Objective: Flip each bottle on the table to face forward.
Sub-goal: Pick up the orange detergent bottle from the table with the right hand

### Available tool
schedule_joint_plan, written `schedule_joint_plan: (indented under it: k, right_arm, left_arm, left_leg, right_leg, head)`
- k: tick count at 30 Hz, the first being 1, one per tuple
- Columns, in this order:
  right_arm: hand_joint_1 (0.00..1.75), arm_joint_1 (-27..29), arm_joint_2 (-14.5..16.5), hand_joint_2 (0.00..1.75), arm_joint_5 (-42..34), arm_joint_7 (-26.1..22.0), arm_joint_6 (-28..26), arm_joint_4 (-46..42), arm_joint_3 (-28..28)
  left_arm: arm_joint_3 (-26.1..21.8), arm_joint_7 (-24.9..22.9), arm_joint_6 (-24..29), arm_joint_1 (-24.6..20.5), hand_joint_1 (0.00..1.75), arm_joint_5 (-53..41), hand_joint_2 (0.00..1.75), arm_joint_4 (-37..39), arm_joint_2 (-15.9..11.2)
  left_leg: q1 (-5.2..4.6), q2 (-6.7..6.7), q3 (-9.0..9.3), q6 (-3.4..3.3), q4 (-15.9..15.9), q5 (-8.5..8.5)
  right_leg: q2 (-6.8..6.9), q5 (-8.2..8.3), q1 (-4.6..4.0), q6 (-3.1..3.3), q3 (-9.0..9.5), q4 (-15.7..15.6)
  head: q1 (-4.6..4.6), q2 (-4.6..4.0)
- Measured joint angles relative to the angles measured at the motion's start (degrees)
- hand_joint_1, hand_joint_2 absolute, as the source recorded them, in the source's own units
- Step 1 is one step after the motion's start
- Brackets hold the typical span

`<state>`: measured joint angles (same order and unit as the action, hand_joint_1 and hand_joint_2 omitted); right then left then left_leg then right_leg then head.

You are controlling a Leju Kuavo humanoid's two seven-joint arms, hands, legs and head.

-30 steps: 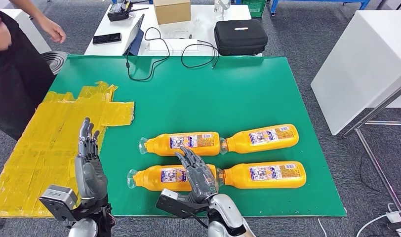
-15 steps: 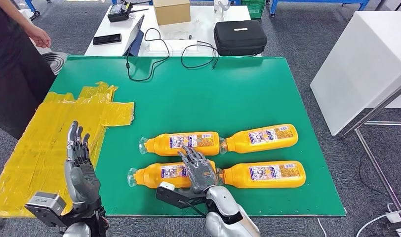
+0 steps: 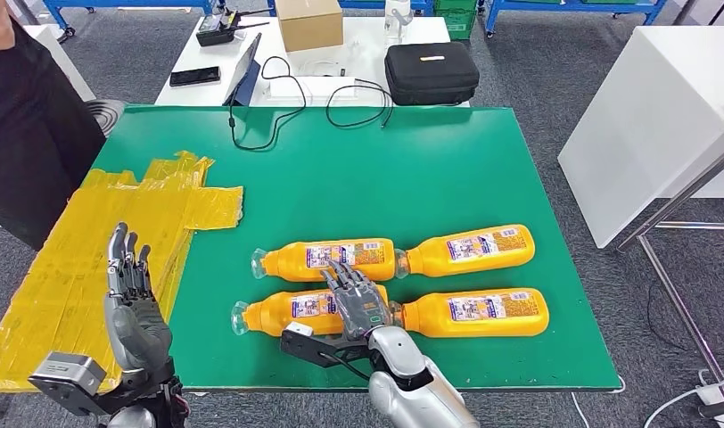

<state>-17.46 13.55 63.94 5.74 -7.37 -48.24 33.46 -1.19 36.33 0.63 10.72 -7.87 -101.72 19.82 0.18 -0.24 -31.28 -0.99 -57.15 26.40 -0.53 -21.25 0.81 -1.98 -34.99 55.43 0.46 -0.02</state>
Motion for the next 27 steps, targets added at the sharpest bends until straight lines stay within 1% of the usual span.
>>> schedule_joint_plan:
  k: [1, 2, 3, 5, 6, 8, 18, 27]
  right_arm:
    - [0.00, -0.03, 0.02, 1.75, 0.01, 0.01, 0.00, 0.08, 0.01]
    - [0.30, -0.08, 0.02, 1.75, 0.01, 0.01, 0.00, 0.17, 0.03]
    - [0.69, -0.14, 0.03, 1.75, 0.01, 0.02, 0.01, 0.26, 0.04]
    - [1.54, -0.29, 0.03, 1.75, 0.01, 0.10, 0.19, 0.44, 0.10]
    - [1.68, -0.38, 0.03, 1.75, -0.02, 0.14, 0.41, 0.52, 0.15]
    - [1.75, -0.59, 0.03, 1.75, -0.19, 0.17, 0.88, 0.77, 0.29]
    - [1.75, -2.56, -0.03, 1.75, -2.27, -0.71, 3.29, 3.70, 0.64]
    - [1.75, -4.92, 0.04, 1.75, -2.75, -0.45, 4.93, 8.02, 1.14]
  left_arm:
    - [-0.08, 0.00, -0.01, 0.00, 0.00, -0.01, 0.00, 0.00, 0.00]
    - [-0.15, 0.00, -0.01, 0.00, 0.00, -0.01, 0.00, 0.00, 0.00]
    - [-0.21, 0.00, -0.02, 0.01, 0.00, -0.01, 0.00, 0.00, 0.00]
    - [-0.30, 0.00, -0.02, 0.01, 0.00, 0.02, 0.00, -0.01, 0.00]
    - [-0.33, 0.01, -0.02, 0.01, 0.00, 0.06, 0.00, -0.02, 0.00]
    - [-0.42, 0.08, -0.03, 0.00, 0.00, 0.17, 0.00, -0.02, 0.00]
    - [-0.89, 0.71, -0.21, -0.15, 0.00, 2.18, 0.00, -0.30, 0.00]
    - [-1.11, 0.71, -0.62, -0.78, 0.00, 3.52, 0.00, -0.78, 0.12]
  left_leg:
    - [0.00, 0.00, 0.02, 0.00, 0.00, 0.00]
    - [0.00, 0.00, 0.03, 0.00, 0.00, 0.00]
    - [0.00, 0.00, 0.03, 0.00, 0.00, 0.00]
    - [0.00, 0.00, 0.05, 0.00, 0.00, 0.00]
    - [0.00, 0.00, 0.07, 0.00, 0.00, 0.00]
    - [0.00, 0.01, 0.11, 0.00, 0.00, 0.00]
    - [-0.01, 0.06, 0.26, 0.03, 0.00, 0.03]
    - [0.02, 0.41, 0.89, 0.10, 0.04, 0.49]
  right_leg:
    - [0.00, 0.00, 0.00, 0.00, 0.01, 0.00]
    - [-0.01, 0.00, 0.00, 0.00, 0.02, 0.00]
    - [-0.01, 0.00, 0.00, 0.00, 0.03, 0.00]
    - [-0.01, 0.00, 0.00, 0.00, 0.04, 0.00]
    - [-0.02, 0.00, 0.00, 0.00, 0.05, 0.00]
    - [-0.03, 0.00, 0.00, 0.00, 0.08, 0.00]
    - [-0.09, 0.00, 0.00, 0.00, 0.16, -0.01]
    - [-0.49, -0.23, -0.07, 0.10, 0.57, -0.03]
  head:
    - [0.00, 0.00]
    - [0.00, 0.00]
    - [0.00, 0.00]
    - [0.00, 0.00]
    - [0.00, 0.00]
    - [-0.01, 0.00]
    - [0.01, 0.00]
    - [0.00, 0.00]
